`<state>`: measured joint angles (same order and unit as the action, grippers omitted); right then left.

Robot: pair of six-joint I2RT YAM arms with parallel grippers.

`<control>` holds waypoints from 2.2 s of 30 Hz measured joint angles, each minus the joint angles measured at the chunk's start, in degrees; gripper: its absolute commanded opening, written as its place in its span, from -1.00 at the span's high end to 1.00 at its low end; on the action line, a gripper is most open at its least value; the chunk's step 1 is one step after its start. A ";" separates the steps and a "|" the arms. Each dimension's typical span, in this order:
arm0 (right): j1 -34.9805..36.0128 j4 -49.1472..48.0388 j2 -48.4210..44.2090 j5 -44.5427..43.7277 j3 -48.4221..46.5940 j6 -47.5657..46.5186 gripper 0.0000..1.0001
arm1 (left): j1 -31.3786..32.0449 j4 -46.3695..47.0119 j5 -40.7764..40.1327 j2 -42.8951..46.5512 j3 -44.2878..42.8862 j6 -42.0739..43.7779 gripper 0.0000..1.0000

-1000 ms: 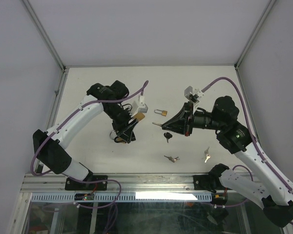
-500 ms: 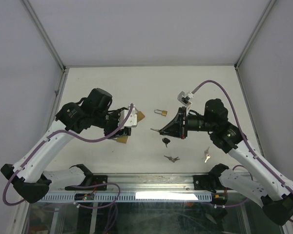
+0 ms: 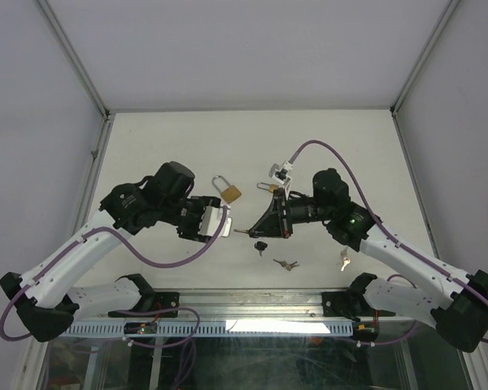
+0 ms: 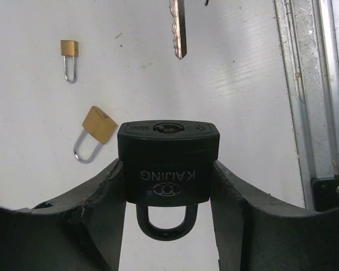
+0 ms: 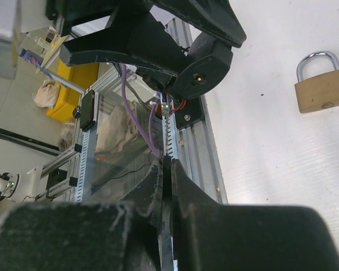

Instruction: Unlock with the key

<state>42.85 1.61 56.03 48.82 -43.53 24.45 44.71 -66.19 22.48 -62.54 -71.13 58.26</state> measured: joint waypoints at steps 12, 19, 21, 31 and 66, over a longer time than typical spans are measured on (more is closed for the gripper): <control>4.68 -5.57 1.95 -4.90 1.14 5.27 1.00 | 2.16 5.38 -1.70 5.62 4.52 5.66 1.00; 4.66 -4.28 -0.31 -8.59 2.80 6.56 1.00 | 2.23 5.90 -1.22 4.74 4.96 4.90 1.00; 4.66 -3.87 -0.24 -8.87 2.99 6.05 1.00 | 2.23 4.50 0.04 2.67 3.61 2.56 1.00; 4.66 -0.52 1.95 -6.71 2.40 -2.23 1.00 | 2.56 0.81 5.27 -1.01 2.58 -3.67 1.00; 5.42 1.01 5.16 3.58 0.79 -9.64 1.00 | 2.56 -2.47 12.44 -5.49 0.20 -8.81 1.00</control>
<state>48.27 2.61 61.19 52.40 -42.74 14.81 47.27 -68.66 34.92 -68.03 -70.94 49.45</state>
